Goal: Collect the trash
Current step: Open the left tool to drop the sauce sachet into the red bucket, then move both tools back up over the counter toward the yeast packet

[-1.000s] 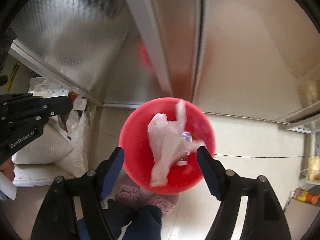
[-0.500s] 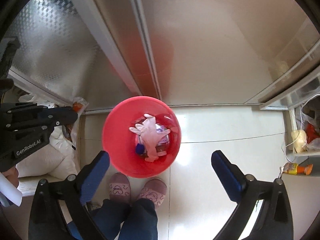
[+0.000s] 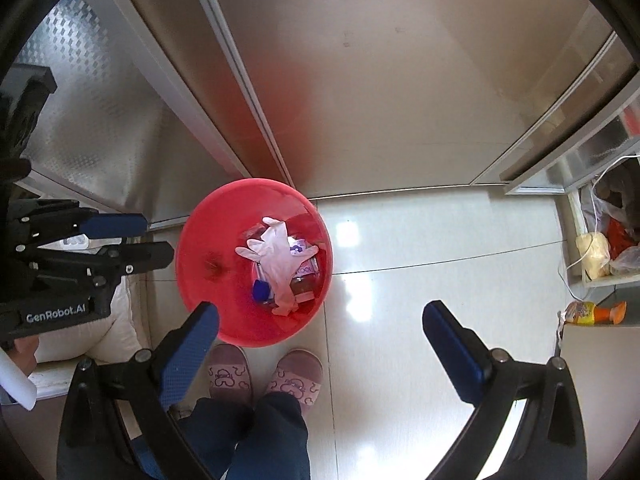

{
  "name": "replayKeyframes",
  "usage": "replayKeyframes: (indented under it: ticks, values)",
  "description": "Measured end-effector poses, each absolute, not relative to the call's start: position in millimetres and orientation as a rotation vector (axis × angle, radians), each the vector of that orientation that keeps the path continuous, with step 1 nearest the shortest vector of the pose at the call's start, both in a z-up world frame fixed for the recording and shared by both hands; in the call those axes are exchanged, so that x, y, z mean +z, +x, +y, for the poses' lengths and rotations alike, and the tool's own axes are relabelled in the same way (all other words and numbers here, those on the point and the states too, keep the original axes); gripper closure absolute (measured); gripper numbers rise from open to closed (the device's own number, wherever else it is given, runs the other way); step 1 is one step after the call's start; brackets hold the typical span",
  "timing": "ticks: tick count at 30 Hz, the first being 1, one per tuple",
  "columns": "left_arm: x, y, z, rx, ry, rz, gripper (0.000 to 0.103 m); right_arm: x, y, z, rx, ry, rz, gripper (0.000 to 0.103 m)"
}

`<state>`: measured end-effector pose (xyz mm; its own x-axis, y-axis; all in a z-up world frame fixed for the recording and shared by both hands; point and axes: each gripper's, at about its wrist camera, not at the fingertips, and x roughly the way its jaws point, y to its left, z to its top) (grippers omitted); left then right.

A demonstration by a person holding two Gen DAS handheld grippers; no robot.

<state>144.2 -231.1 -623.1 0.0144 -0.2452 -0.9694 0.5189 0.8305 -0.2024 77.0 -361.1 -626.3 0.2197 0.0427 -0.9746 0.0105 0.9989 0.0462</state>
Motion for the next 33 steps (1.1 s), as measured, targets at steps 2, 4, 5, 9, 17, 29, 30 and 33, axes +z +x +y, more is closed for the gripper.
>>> replayKeyframes:
  ticks: [2, 4, 5, 9, 17, 29, 30, 33]
  values:
    - [-623, 145, -230, -0.612, 0.231, 1.441, 0.063, -627, 77, -361, 0.023, 0.04, 1.349, 0.001]
    - [-622, 147, -228, -0.613, 0.21, 1.435, 0.063, -626, 77, -360, 0.026, 0.036, 1.345, 0.001]
    - [-623, 147, -226, -0.613, 0.202, 1.435, 0.063, -626, 78, -359, 0.027, 0.036, 1.343, 0.001]
    - [-619, 148, -222, -0.612, 0.183, 1.453, 0.063, -625, 77, -356, 0.035, 0.044, 1.341, 0.001]
    - [-559, 141, -207, -0.577, 0.199, 1.421, 0.053, -578, 75, -347, 0.064, 0.014, 1.321, 0.001]
    - [-373, 130, -183, -0.54, 0.183, 1.306, 0.025, -405, 73, -334, 0.089, -0.017, 1.2, 0.001]
    - [-355, 129, -180, -0.536, 0.183, 1.288, 0.023, -392, 73, -332, 0.094, -0.018, 1.194, 0.001]
    - [-311, 124, -174, -0.518, 0.183, 1.24, 0.02, -348, 70, -331, 0.096, -0.031, 1.18, 0.001]
